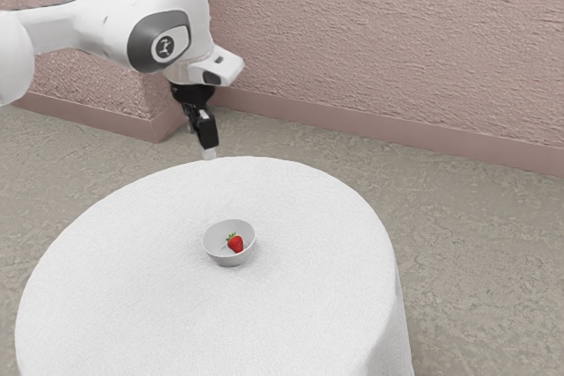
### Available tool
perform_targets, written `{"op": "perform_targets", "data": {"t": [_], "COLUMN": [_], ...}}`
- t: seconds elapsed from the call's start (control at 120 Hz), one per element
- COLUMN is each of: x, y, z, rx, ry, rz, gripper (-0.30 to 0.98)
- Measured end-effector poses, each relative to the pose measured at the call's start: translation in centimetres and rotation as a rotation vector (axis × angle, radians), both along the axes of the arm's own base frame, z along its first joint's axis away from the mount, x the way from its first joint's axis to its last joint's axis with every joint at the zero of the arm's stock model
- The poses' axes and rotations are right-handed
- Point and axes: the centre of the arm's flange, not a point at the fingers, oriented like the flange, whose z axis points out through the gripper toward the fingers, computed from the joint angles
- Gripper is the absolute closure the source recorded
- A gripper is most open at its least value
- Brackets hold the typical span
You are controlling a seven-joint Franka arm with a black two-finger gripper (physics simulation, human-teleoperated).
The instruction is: Take strawberry from the bowl
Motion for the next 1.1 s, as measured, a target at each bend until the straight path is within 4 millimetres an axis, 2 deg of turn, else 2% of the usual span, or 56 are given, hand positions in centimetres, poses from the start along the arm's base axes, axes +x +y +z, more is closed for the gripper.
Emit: {"op": "perform_targets", "data": {"t": [0.1, 0.25, 0.408, 0.533, 0.667, 0.8, 0.933, 1.1], "x": [0.1, -1.0, -2.2, -2.0, -1.6, -1.8, -1.4, -0.8], "y": [-0.1, 1.3, 1.0, 1.1, 0.1, 0.4, -1.2, -1.1], "z": [-0.7, -4.5, -8.0, -8.5, -9.2, -10.6, -12.9, -15.8], "rx": [0.004, 0.02, 0.023, 0.048, 0.061, 0.065, 0.055, 0.037], "ry": [-0.001, 0.08, 0.126, 0.107, 0.104, 0.1, 0.108, 0.13], "rz": [-0.129, -0.347, -0.602, -0.764, -0.917, -1.02, -1.128, -1.202], "gripper": [0.0, 0.0, 0.0, 0.0, 0.0, 0.0, 0.12, 0.27]}}
